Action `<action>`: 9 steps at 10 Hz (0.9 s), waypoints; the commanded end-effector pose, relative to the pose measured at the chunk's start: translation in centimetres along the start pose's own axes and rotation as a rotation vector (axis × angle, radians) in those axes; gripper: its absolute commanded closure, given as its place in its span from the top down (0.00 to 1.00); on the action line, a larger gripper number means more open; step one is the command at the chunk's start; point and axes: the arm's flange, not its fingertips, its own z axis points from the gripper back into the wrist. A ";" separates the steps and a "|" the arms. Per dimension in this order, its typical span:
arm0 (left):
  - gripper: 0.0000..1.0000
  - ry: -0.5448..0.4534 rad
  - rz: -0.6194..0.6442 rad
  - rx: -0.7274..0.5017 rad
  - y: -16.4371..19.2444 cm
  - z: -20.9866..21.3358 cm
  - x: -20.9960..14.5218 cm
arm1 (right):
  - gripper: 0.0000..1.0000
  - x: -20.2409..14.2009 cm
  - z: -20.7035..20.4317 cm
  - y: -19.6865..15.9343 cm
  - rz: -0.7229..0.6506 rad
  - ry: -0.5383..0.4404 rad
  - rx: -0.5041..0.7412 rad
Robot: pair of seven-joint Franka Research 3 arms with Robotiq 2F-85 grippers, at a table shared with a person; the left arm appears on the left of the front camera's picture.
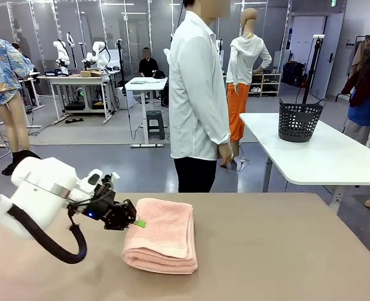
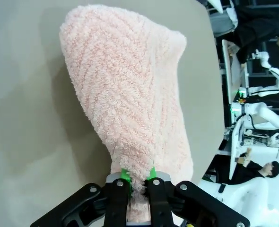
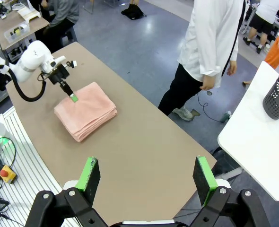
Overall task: Fold the towel.
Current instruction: Pick up the 100 cm Hotel Towel and place it on the left side of the table.
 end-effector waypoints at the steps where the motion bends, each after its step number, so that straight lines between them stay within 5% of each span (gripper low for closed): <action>1: 0.00 0.012 -0.010 -0.012 2.4 5.2 0.2 | 1.00 0.0 0.0 0.0 -0.003 0.003 -0.003; 3: 0.00 0.089 -0.001 0.011 5.8 10.1 -0.2 | 1.00 0.0 0.0 0.0 -0.003 0.003 -0.003; 9: 0.00 0.095 0.021 0.105 16.9 24.9 -1.2 | 1.00 0.0 0.0 0.0 -0.003 0.003 -0.003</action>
